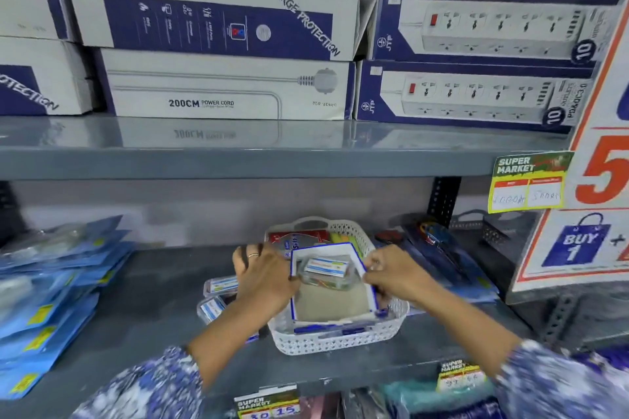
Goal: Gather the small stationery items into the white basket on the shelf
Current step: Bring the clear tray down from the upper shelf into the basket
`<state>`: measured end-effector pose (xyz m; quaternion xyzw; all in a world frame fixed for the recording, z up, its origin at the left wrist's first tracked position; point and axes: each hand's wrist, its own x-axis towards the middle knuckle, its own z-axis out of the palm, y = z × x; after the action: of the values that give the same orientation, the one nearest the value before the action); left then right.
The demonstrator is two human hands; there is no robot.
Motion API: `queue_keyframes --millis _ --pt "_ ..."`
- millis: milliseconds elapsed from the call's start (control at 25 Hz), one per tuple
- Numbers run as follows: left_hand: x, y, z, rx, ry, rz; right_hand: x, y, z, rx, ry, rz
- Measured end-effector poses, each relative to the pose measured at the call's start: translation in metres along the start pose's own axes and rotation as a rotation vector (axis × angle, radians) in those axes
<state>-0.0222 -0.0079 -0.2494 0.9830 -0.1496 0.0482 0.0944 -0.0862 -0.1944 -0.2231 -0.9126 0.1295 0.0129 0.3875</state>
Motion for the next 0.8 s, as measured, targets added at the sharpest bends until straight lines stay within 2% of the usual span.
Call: queue_keyframes --millis 120,200,360,800 --pt "0.029 -0.011 0.03 0.002 0.033 -0.068 0.044 0.003 0.035 -0.076 0.044 -0.045" --pt "0.042 -0.017 0.048 0.034 0.031 -0.102 0.062 0.004 0.055 -0.225 0.036 -0.066" --pt "0.052 -0.022 0.078 0.089 -0.017 -0.149 0.095 0.027 0.09 -0.33 0.005 0.015" --pt "0.057 -0.024 0.105 0.131 -0.128 -0.191 0.107 0.041 0.113 -0.604 -0.046 0.022"
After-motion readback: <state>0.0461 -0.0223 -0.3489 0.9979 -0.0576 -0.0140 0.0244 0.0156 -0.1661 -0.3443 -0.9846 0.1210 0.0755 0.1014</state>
